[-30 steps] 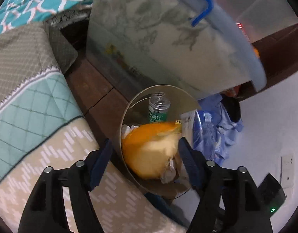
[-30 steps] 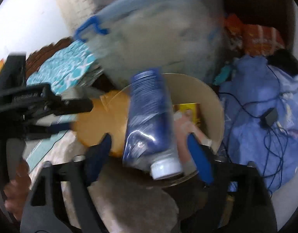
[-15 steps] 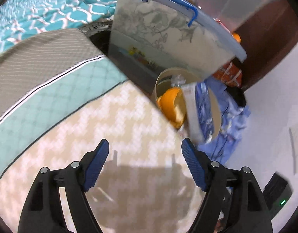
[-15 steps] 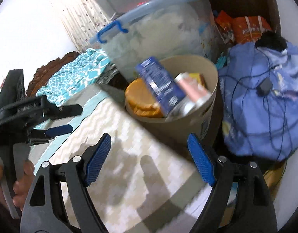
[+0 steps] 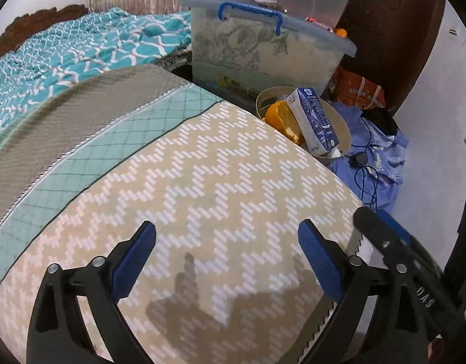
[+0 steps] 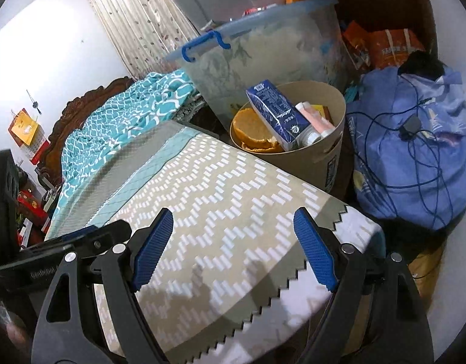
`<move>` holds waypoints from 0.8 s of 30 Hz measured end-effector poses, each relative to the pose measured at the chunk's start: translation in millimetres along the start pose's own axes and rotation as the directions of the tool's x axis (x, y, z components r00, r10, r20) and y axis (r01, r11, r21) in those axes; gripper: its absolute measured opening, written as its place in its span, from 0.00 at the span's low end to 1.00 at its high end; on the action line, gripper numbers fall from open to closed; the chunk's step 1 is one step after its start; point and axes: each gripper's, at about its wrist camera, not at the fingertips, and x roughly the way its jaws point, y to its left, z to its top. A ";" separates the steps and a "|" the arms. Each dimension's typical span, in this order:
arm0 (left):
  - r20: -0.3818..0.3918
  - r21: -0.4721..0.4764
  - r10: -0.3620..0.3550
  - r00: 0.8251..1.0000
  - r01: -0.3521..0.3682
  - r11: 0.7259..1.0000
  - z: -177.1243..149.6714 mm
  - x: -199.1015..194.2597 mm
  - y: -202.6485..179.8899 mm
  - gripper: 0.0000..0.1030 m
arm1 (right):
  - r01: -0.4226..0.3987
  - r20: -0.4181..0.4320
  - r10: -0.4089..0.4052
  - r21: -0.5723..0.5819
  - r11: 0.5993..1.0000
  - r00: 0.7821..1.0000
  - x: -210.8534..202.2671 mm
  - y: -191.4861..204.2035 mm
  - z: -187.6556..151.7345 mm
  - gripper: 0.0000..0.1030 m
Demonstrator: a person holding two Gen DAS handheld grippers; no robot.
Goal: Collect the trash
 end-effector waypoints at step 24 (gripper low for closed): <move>0.153 -0.014 0.054 0.987 -0.052 0.999 -33.1 -77.1 12.7 0.92 | -0.008 0.053 0.012 -0.068 0.998 0.999 -54.7 42.2 -13.2 0.84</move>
